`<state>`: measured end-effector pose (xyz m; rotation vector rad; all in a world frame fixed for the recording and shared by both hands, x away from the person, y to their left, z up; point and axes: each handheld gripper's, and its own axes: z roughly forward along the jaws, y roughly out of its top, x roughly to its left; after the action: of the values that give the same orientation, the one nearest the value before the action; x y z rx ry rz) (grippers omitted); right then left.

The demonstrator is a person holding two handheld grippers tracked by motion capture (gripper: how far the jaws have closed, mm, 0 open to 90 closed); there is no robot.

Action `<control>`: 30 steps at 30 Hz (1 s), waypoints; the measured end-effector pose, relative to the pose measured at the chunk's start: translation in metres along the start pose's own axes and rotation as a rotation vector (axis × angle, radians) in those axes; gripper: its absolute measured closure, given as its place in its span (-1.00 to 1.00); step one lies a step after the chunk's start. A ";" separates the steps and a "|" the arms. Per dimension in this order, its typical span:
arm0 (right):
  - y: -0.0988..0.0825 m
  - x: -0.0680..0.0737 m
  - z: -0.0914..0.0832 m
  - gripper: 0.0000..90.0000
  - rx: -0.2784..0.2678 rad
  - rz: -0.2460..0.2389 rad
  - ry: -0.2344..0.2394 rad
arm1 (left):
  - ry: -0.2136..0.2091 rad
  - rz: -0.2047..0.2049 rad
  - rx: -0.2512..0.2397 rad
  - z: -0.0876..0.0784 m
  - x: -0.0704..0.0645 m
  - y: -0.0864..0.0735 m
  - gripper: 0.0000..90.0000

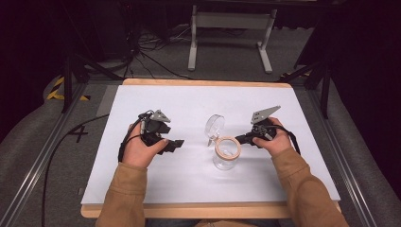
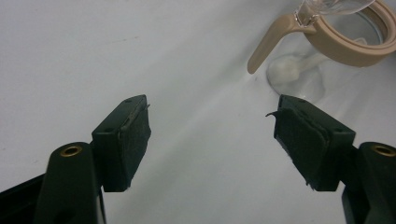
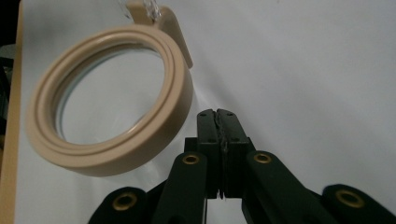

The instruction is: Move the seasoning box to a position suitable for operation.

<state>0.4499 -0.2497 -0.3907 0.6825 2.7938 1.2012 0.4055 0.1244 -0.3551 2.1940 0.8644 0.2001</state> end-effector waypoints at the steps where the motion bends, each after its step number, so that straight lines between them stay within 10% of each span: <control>1: 0.000 0.000 0.000 0.99 0.000 0.000 0.000 | 0.000 0.000 0.000 0.000 0.000 0.000 -0.40; 30: -0.011 0.009 0.010 1.00 0.086 -0.025 0.048 | -0.020 0.030 -0.021 0.012 -0.003 0.013 -0.45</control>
<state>0.4390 -0.2462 -0.4042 0.6304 2.8997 1.1135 0.4149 0.1088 -0.3538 2.1869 0.8152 0.2012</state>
